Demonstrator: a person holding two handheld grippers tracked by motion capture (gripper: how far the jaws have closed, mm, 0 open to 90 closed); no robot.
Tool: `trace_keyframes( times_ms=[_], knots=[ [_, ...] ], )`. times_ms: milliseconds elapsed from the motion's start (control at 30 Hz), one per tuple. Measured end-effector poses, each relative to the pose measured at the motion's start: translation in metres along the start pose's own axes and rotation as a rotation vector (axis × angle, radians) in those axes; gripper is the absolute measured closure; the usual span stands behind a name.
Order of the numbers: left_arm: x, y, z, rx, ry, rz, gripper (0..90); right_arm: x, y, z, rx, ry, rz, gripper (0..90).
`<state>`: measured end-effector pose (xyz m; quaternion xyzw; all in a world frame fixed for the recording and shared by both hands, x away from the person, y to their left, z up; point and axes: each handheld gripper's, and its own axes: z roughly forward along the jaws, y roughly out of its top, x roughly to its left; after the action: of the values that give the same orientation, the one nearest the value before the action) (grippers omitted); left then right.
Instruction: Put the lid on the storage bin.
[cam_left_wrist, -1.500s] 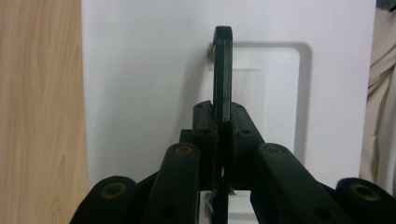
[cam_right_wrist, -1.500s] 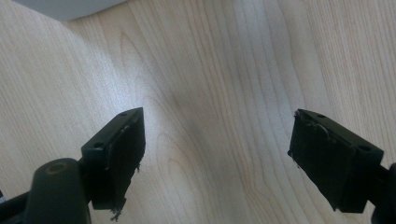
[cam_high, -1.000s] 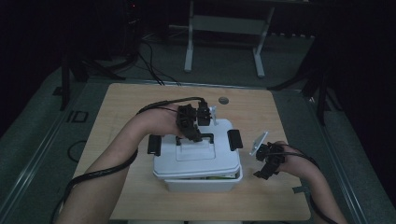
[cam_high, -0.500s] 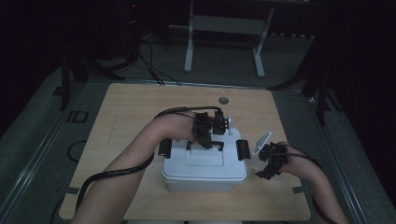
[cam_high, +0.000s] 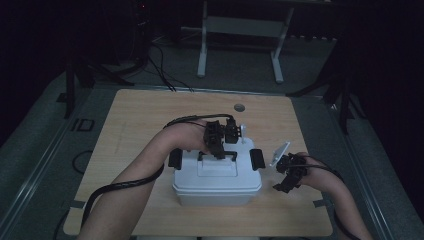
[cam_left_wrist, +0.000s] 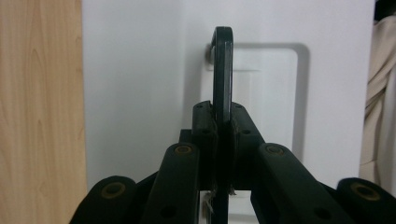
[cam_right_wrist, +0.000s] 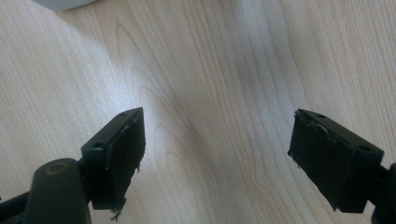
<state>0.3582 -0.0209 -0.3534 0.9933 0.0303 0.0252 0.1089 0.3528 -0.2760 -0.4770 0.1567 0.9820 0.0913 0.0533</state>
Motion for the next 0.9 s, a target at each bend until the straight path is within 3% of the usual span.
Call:
trace_keyframes(
  times_ms=[300, 667, 733, 767, 833, 900],
  knots=[
    [-0.004, 0.002, 0.001, 0.033, -0.001, 0.008, 84.1, 0.001, 0.002, 0.000, 0.003, 0.002, -0.003, 18.0],
    [0.000, -0.001, 0.005, 0.003, -0.005, 0.000, 83.5, 0.002, 0.005, 0.003, 0.006, 0.006, -0.012, 18.0],
    [0.001, -0.002, 0.005, -0.003, 0.014, -0.004, 82.8, 0.003, 0.006, 0.004, 0.003, 0.009, -0.015, 18.0],
    [0.004, -0.002, 0.005, -0.011, 0.038, -0.018, 81.0, 0.003, 0.006, 0.004, 0.003, 0.009, -0.016, 18.0],
    [0.006, -0.004, 0.005, -0.017, 0.075, -0.033, 67.2, 0.003, 0.006, 0.004, 0.003, 0.010, -0.014, 18.0],
    [0.007, -0.006, 0.005, -0.021, 0.087, -0.041, 56.9, 0.003, 0.006, 0.004, 0.001, 0.009, -0.015, 18.0]
  ],
)
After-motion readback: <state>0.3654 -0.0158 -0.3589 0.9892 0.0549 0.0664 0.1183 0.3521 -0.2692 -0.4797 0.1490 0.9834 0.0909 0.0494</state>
